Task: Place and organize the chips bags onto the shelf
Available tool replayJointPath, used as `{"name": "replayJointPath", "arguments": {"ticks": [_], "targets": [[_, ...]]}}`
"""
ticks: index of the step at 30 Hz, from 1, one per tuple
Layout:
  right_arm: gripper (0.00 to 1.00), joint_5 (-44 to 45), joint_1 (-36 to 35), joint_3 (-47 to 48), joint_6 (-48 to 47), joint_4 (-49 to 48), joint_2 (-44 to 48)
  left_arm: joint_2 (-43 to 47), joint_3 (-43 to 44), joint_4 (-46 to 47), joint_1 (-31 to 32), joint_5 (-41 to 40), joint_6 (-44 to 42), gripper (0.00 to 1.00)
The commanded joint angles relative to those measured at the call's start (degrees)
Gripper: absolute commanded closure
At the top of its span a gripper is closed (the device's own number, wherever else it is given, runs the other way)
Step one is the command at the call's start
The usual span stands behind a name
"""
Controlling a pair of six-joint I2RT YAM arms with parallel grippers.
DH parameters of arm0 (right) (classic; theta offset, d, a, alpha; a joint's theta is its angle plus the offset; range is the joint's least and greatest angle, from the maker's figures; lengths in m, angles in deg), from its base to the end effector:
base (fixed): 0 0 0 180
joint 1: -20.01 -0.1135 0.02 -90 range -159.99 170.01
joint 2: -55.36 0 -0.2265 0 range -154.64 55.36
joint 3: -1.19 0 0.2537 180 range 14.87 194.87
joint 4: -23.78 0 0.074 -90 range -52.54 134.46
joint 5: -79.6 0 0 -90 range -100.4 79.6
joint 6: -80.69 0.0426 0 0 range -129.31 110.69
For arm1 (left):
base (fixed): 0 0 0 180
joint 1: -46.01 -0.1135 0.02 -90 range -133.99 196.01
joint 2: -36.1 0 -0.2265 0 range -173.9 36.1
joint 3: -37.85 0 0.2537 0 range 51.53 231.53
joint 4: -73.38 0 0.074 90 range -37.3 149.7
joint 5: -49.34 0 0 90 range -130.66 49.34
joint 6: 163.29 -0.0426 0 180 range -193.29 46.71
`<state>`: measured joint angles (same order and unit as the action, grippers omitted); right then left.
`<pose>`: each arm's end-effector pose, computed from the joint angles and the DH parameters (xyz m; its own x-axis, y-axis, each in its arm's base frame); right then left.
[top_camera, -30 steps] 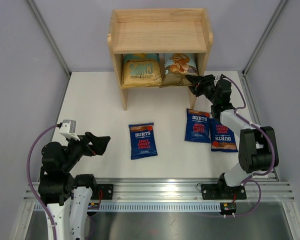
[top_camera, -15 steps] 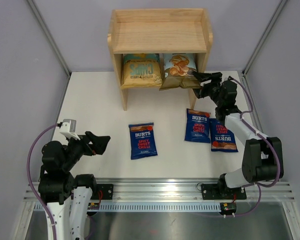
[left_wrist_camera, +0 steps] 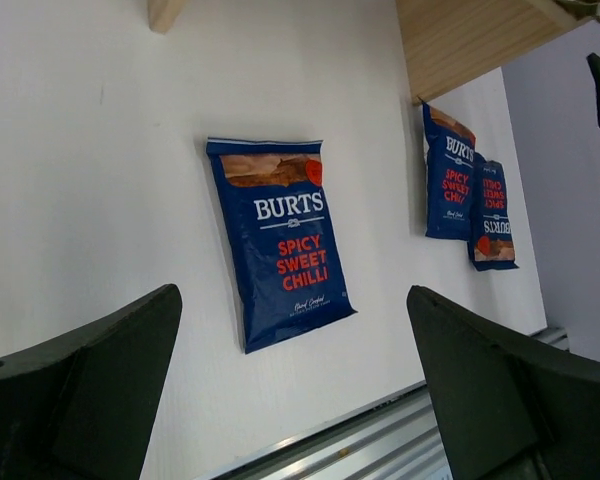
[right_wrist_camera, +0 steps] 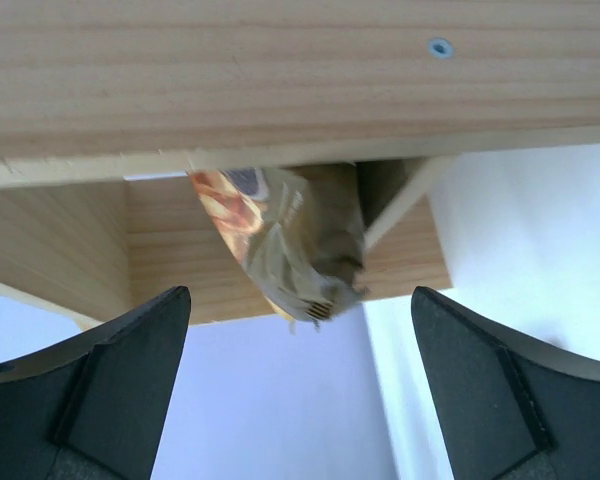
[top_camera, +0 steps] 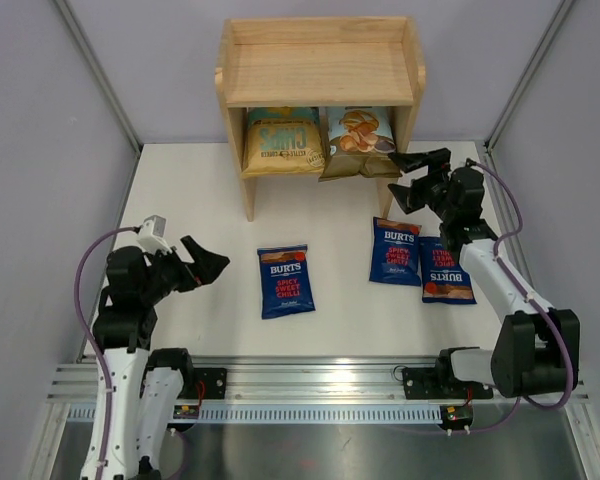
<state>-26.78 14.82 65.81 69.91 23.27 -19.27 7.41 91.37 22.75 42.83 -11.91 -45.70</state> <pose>0.3207 0.0412 0.2688 -0.3881 0.9111 -0.1388 0.0934 0.1887 0.9776 0.1527 -0.0120 0.2803 -0.5629 -0.4379 -0.7010 0.1388 0.7859 -0.6025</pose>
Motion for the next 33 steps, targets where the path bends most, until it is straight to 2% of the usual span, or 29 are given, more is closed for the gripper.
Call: {"name": "replayJointPath", "arguments": {"ticks": [1,3,5,7,9,11,14,15,21,23,25,30,33], "targets": [[0.00,1.2,0.4,-2.0,-7.8,4.6,6.1,-7.2,-3.7,9.6,2.1,2.9,4.6,0.01],[0.00,2.9,0.4,-2.3,-14.7,10.5,9.7,-10.0,-5.7,12.5,4.6,-0.6,5.0,0.01],[0.00,4.2,0.4,-2.2,-21.6,15.7,12.1,-14.6,-6.6,15.5,9.8,-5.7,6.2,0.01],[0.01,6.4,0.4,-1.9,-25.3,23.8,15.8,-18.1,-7.4,18.9,15.6,-8.6,7.6,0.01],[0.00,7.0,0.4,-3.7,-27.8,28.9,20.3,-22.5,-8.1,21.6,18.0,-12.3,8.5,0.01],[0.01,4.4,0.4,-6.6,-31.2,28.0,23.8,-25.4,-9.9,26.5,18.8,-12.3,10.1,0.01],[0.01,-2.6,0.4,-13.0,-31.0,25.5,30.8,-31.7,-10.7,30.8,19.4,-12.3,10.6,0.01],[0.01,-7.2,0.4,-15.4,-31.0,25.2,33.6,-35.2,-10.7,31.4,19.7,-12.2,10.6,0.01],[0.00,-17.4,0.4,-17.2,-32.5,29.0,40.1,-43.5,-7.3,31.3,23.7,-15.9,9.9,0.03],[0.01,-17.8,0.4,-17.2,-33.1,29.9,41.1,-46.3,-6.3,30.7,25.6,-18.7,10.5,0.05],[0.01,-18.1,0.4,-16.9,-33.1,31.1,42.4,-48.5,-5.8,30.5,26.8,-19.7,11.2,0.11],[0.01,-19.3,0.4,-16.1,-33.5,31.9,44.8,-52.6,-4.9,30.2,29.7,-24.6,12.5,0.15],[0.01,-19.7,0.4,-15.0,-34.6,32.8,46.1,-54.9,-4.7,30.3,30.7,-26.7,13.1,0.24]]}}
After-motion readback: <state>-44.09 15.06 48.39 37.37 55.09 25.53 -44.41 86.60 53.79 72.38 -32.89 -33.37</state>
